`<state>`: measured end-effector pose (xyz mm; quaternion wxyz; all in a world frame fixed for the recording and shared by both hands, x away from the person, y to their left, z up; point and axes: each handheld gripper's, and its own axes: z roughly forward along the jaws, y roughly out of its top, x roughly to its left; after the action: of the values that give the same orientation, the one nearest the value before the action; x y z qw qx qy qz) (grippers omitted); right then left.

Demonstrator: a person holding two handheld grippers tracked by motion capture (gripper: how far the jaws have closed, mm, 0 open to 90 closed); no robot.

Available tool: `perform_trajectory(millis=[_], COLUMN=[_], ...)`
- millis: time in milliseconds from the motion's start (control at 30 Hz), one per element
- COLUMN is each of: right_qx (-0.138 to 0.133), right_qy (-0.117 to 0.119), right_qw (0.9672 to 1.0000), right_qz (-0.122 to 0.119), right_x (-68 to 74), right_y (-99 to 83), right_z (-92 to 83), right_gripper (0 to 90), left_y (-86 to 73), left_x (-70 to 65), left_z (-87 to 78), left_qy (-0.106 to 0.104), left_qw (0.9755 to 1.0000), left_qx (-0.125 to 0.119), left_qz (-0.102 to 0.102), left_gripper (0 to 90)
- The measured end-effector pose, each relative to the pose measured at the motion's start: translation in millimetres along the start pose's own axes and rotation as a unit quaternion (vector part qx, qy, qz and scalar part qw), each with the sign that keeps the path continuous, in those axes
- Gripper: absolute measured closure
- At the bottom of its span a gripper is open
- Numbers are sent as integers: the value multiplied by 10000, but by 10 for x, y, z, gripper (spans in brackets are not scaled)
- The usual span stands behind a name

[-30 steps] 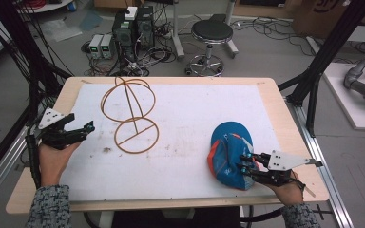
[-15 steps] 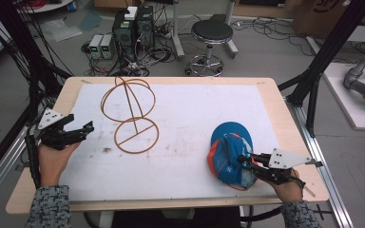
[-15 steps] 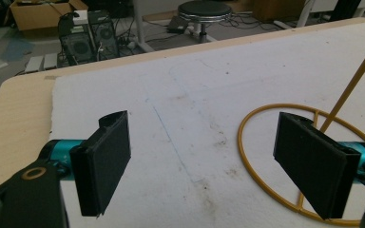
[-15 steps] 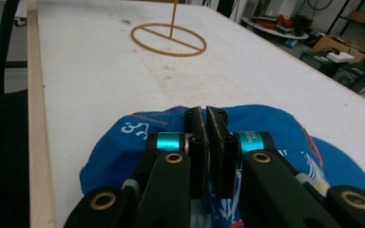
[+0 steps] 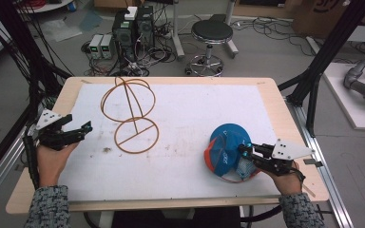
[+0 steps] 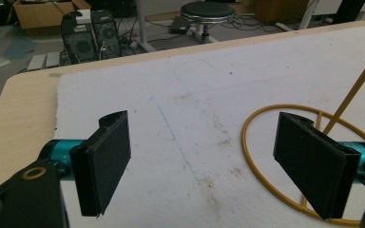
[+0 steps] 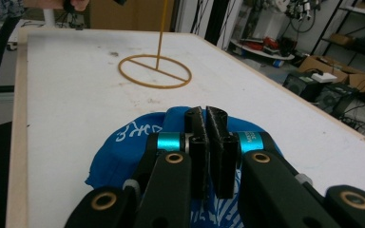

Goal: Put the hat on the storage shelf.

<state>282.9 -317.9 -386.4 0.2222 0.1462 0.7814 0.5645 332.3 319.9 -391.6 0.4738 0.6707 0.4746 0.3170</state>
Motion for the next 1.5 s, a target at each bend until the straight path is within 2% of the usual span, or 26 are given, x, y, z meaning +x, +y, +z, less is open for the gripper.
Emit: perform_trajectory(millis=[400,600,900,1067,1500], right_qx=[-205,-357,-439,-461,-528], right_qy=[-169,-237,-313,-369,-586], right_qw=[9996,9989,9985,9982,9962], right_qz=[24,192,124,98,369], right_x=[-132,-235,-384,-464,-736], right_y=[223,341,572,700,1046], right_z=[35,59,120,152,431], right_gripper=[884,884,884,883,884], left_y=[-17,-28,-31,-35,-40], left_x=[20,35,52,50,53], left_z=[5,2,-7,2,20], left_qy=[13,38,82,65,48], left_qw=[10000,9999,10000,10000,10000], left_qx=[-3,-13,15,1,20], left_qz=[-54,-95,-36,-70,-73], left_gripper=[202,202,201,202,202])
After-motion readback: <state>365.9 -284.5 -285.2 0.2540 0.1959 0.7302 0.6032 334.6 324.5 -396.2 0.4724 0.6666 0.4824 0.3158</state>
